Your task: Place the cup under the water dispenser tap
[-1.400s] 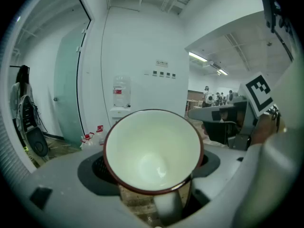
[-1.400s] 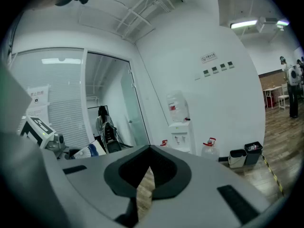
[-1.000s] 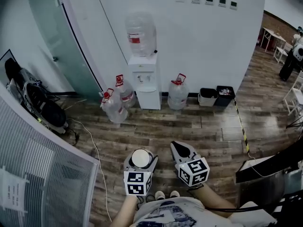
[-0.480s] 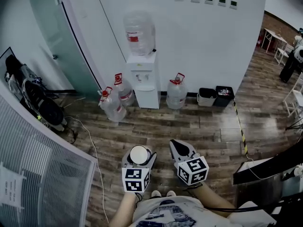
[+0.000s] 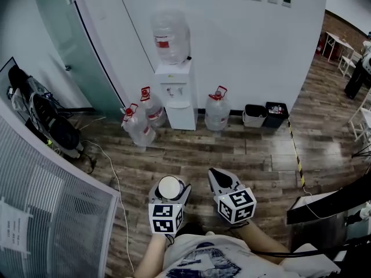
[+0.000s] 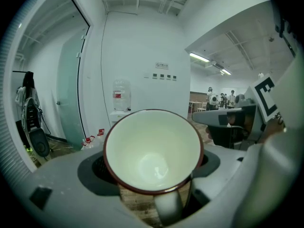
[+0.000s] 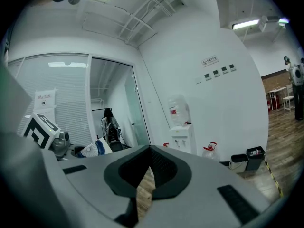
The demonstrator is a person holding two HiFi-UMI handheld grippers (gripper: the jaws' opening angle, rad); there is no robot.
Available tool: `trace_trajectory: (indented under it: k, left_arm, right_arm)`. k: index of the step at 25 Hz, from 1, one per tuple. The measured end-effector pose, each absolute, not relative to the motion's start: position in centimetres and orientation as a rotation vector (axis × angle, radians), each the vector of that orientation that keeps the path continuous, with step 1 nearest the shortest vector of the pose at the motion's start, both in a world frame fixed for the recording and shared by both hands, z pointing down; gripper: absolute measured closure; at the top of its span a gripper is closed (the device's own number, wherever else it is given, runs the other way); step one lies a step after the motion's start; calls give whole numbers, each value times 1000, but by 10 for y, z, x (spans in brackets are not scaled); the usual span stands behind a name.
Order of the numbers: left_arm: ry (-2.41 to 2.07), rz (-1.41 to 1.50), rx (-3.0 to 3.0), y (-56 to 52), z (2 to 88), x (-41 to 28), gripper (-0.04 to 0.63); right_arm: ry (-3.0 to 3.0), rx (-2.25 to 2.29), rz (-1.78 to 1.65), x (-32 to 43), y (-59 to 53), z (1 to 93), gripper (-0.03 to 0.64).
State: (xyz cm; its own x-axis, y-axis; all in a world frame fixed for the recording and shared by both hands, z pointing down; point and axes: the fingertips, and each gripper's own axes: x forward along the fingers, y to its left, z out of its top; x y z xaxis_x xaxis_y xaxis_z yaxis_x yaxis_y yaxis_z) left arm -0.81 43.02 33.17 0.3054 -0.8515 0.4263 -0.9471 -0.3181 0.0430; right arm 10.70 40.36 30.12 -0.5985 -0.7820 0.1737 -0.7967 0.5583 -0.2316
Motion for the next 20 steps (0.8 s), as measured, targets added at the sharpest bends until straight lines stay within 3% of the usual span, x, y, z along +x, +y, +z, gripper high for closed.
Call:
trace_trajectory:
  k: [20]
  left_arm:
    - [-1585,484,2315,273,339,-41,150]
  right_arm:
    - [-2687,1405,479,72,255,314,595]
